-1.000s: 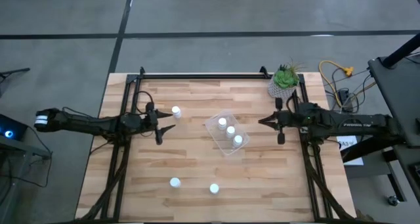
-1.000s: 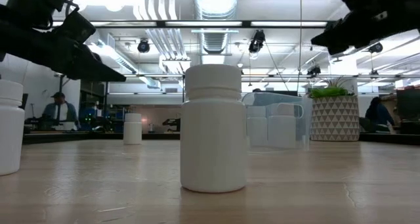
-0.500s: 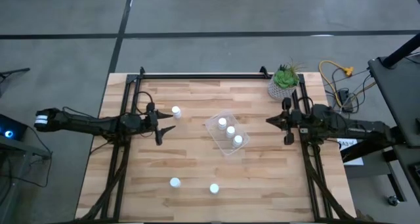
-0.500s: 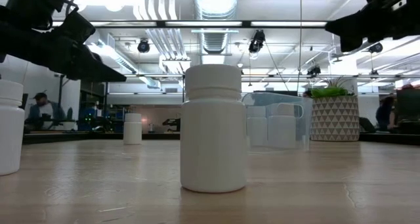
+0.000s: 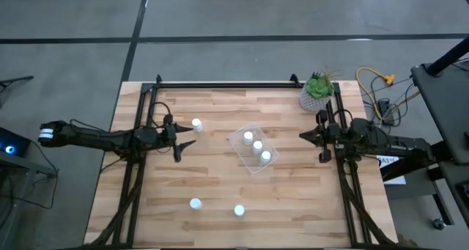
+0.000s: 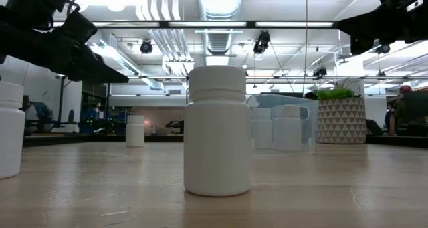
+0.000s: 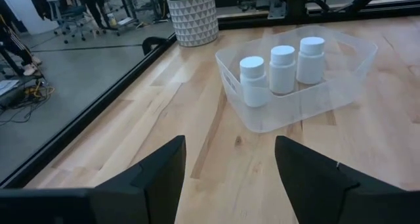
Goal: Pick and place pill bottles into a basket
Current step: Put the white pill bottle into the transparent bin
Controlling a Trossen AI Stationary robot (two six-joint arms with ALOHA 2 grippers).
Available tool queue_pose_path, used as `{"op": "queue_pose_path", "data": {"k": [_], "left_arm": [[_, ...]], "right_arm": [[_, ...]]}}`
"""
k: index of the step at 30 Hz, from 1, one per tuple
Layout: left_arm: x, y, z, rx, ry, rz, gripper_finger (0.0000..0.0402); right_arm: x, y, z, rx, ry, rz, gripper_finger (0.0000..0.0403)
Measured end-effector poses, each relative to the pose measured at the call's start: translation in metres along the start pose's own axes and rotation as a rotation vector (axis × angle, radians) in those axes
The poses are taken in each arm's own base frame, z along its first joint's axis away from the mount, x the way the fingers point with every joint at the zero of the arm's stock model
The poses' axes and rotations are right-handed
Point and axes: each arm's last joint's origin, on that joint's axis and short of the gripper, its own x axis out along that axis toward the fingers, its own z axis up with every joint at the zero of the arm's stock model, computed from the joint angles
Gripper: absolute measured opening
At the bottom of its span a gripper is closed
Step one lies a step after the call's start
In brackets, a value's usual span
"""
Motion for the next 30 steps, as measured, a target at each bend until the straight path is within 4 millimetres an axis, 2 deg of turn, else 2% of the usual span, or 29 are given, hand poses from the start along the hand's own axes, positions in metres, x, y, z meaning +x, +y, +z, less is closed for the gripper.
{"op": "queue_pose_path", "data": {"k": [17,30], "left_arm": [[0.0,0.0,0.0,0.0,-0.001,0.0,0.0217],[0.004,-0.002,-0.005,0.02,0.047,-0.003,0.0217]], "right_arm": [[0.004,0.0,-0.027,-0.01,-0.084,-0.024,0.0008],[0.005,0.0,-0.035,-0.01,-0.014,-0.022,0.0009]]}}
